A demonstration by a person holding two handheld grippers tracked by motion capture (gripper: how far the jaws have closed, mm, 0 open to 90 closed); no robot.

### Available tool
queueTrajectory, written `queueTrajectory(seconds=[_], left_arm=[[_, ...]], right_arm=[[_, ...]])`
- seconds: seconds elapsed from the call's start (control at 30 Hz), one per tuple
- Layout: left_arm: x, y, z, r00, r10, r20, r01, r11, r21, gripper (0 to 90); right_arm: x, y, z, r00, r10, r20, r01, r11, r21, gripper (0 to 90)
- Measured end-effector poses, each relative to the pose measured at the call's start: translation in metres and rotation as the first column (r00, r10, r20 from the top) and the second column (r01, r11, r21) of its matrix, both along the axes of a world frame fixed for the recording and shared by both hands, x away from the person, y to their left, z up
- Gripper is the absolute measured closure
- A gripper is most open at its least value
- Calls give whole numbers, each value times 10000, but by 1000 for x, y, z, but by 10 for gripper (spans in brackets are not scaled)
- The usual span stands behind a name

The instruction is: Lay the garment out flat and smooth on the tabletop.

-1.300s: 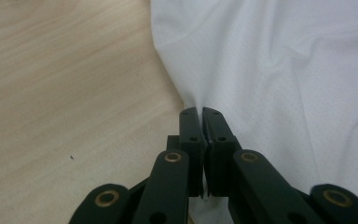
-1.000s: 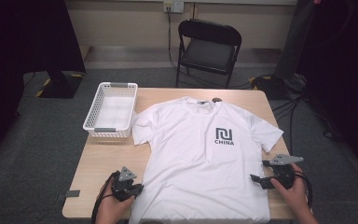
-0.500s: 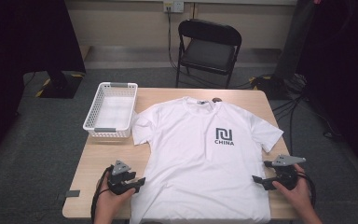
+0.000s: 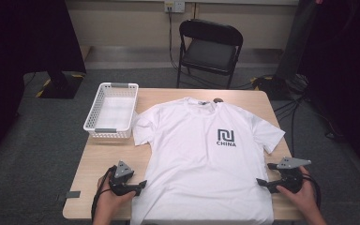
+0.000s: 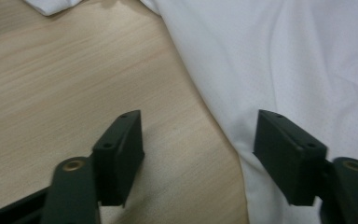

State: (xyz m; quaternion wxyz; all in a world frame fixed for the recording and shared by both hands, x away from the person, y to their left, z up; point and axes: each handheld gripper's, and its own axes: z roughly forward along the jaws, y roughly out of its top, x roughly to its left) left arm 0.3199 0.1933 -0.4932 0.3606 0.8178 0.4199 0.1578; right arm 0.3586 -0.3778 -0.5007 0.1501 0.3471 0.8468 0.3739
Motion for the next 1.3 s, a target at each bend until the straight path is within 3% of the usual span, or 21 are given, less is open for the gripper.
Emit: queueTrajectory(seconds=[0.13,0.33,0.63,0.83,1.3], left_arm=[[1,1,2,9991,-397,167,393,9990,196,187],[3,5,9,9925,-1065,602,1066,9943,15,161],[2,12,9,9915,-1159,591,1177,9926,-288,159],[0,20,9,9892,-1341,597,1354,9906,-181,159],[-2,33,11,9905,-1241,586,1260,9916,-305,160]], right_arm=[[0,0,0,10000,2,6,-2,10000,0,133],[0,0,0,10000,-18,-1,18,10000,0,132],[0,0,0,10000,-36,4,36,10000,-1,131],[0,0,0,10000,-35,6,35,10000,-2,132],[0,0,0,10000,-37,7,37,10000,-1,131]])
